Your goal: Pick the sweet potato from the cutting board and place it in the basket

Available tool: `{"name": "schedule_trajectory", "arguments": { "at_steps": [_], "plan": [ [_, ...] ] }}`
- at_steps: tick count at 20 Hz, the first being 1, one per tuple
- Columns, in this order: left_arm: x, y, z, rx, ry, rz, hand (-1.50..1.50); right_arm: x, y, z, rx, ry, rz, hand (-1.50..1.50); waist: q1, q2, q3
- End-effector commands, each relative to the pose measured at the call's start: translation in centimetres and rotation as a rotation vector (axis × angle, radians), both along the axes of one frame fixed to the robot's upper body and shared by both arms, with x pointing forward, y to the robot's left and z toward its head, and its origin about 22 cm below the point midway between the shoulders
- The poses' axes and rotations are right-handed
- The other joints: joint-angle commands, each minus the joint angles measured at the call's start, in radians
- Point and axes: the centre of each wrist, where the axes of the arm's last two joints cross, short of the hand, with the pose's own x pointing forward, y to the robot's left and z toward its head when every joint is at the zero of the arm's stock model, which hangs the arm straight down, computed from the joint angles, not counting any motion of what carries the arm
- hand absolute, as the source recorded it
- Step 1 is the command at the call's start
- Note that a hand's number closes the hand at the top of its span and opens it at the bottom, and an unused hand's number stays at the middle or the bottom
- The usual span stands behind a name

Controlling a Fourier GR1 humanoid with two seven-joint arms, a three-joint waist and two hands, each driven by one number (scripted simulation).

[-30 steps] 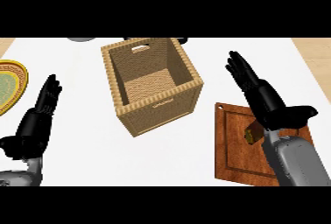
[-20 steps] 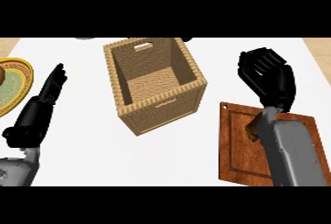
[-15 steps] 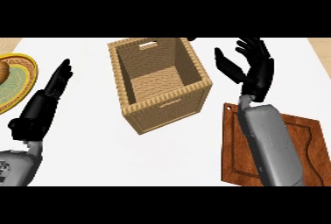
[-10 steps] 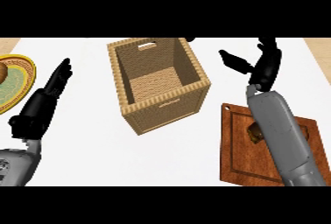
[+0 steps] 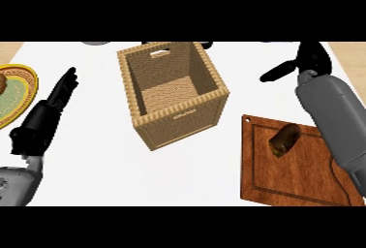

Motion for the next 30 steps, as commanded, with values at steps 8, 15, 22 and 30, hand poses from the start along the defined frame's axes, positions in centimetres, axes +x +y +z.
{"name": "schedule_trajectory", "arguments": {
  "at_steps": [8, 15, 22, 30],
  "plan": [
    [-0.4, 0.4, -0.3, 0.000, -0.007, 0.044, 0.00, 1.8, 1.3, 11.8, -0.021, 0.585, 0.140, -1.50, -0.026, 0.001, 0.012],
    [-0.5, 0.6, 0.3, -0.017, -0.015, 0.023, 0.00, 1.1, -1.7, 10.6, 0.001, 0.659, 0.120, -1.50, -0.028, 0.008, 0.013],
    [-0.7, 0.6, 0.4, -0.020, -0.013, 0.021, 0.00, -0.1, -0.4, 4.7, 0.020, 0.721, 0.132, -1.50, -0.018, 0.012, 0.013],
    [-0.3, 1.5, 1.0, -0.025, -0.024, 0.018, 0.00, -2.1, -3.1, 0.7, 0.041, 0.824, 0.131, -1.50, -0.018, 0.014, 0.013]
  ]
}}
